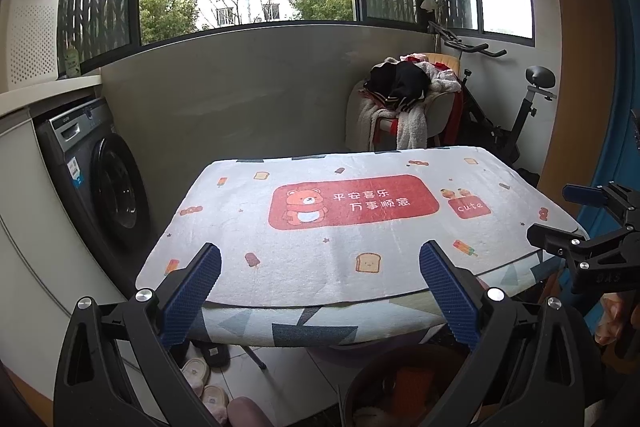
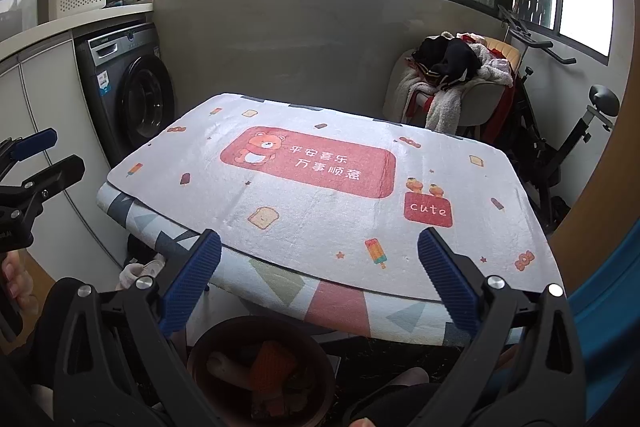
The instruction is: Collect trash
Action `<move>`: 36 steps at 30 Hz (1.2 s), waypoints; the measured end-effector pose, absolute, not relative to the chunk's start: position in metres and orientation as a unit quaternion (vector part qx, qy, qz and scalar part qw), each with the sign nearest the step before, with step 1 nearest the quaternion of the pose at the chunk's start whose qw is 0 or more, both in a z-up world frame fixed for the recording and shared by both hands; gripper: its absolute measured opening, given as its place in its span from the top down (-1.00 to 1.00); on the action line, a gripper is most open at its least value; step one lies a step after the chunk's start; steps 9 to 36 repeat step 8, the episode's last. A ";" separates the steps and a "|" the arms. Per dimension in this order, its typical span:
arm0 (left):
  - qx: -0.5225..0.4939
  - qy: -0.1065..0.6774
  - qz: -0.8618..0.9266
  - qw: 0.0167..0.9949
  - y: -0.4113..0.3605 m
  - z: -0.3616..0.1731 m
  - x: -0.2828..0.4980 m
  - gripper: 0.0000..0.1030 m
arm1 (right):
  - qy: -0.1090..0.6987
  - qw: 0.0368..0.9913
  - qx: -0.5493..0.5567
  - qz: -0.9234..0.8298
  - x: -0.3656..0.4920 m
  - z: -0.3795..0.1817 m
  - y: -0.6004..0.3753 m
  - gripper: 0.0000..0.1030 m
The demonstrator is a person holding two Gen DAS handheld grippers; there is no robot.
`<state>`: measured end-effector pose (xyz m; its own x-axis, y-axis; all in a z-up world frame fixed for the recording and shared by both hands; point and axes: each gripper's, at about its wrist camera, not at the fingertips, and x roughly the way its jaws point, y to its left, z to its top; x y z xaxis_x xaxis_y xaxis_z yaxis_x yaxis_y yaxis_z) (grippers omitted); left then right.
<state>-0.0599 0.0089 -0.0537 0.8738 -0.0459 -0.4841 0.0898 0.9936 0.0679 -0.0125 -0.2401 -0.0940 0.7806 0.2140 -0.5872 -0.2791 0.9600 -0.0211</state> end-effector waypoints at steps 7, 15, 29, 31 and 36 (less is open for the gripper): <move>0.036 0.260 -0.031 0.965 0.010 -0.056 -0.058 -0.89 | 0.305 0.942 -0.053 0.131 -0.012 -0.094 -0.241 -0.88; 0.036 0.260 -0.031 0.964 0.010 -0.056 -0.058 -0.89 | 0.305 0.942 -0.053 0.131 -0.012 -0.095 -0.241 -0.88; 0.036 0.260 -0.031 0.964 0.010 -0.056 -0.058 -0.89 | 0.305 0.942 -0.053 0.131 -0.012 -0.095 -0.241 -0.88; 0.036 0.260 -0.031 0.964 0.010 -0.056 -0.058 -0.89 | 0.305 0.942 -0.053 0.131 -0.012 -0.095 -0.241 -0.88; 0.036 0.260 -0.031 0.964 0.010 -0.056 -0.058 -0.89 | 0.305 0.942 -0.053 0.131 -0.012 -0.095 -0.241 -0.88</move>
